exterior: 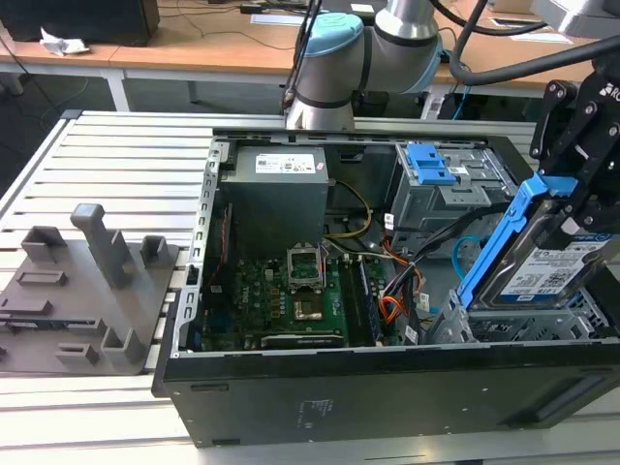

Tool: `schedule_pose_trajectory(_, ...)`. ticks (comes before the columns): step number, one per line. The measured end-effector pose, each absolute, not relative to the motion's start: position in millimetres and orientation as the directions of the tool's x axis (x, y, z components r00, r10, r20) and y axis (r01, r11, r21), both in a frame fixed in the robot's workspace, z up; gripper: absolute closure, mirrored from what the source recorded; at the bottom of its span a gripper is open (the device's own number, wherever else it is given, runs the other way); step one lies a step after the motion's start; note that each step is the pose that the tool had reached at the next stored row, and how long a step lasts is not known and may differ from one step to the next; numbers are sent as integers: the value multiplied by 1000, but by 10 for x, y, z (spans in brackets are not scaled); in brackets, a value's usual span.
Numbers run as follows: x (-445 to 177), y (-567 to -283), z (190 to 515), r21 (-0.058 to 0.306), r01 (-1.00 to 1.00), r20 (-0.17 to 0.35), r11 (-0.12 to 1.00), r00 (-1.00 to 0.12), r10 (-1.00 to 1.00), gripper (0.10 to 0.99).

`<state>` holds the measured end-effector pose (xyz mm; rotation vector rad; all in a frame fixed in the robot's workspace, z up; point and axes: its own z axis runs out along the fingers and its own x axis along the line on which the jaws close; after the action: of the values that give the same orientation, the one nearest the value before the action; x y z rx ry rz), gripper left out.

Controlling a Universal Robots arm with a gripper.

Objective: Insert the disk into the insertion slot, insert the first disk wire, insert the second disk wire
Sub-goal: 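Insert the disk into the insertion slot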

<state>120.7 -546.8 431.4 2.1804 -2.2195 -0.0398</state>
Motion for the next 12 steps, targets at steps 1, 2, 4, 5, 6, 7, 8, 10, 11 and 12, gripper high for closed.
schedule_pose_trajectory(1,1207,-5468,4298,39,-999,4,18,-18,-1000,722)
schedule_pose_trajectory(2,1207,-5468,4270,39,-999,4,18,-18,-1000,722)
schedule_pose_trajectory(4,1207,-5468,4199,39,-999,4,18,-18,-1000,722)
schedule_pose_trajectory(5,1207,-5468,4174,39,-999,4,18,-18,-1000,722)
schedule_pose_trajectory(6,1207,-5468,4156,39,-999,4,18,-18,-1000,722)
schedule_pose_trajectory(7,1207,-5468,4120,39,-999,4,18,-18,-1000,722)
schedule_pose_trajectory(8,1207,-5468,4088,39,-999,4,18,-18,-1000,722)
schedule_pose_trajectory(10,1207,-5468,4051,39,-999,4,18,-18,-1000,722)
schedule_pose_trajectory(11,1207,-5468,4024,39,-999,4,18,-18,-1000,722)
schedule_pose_trajectory(12,1207,-5468,4007,39,-999,4,18,-18,-1000,722)
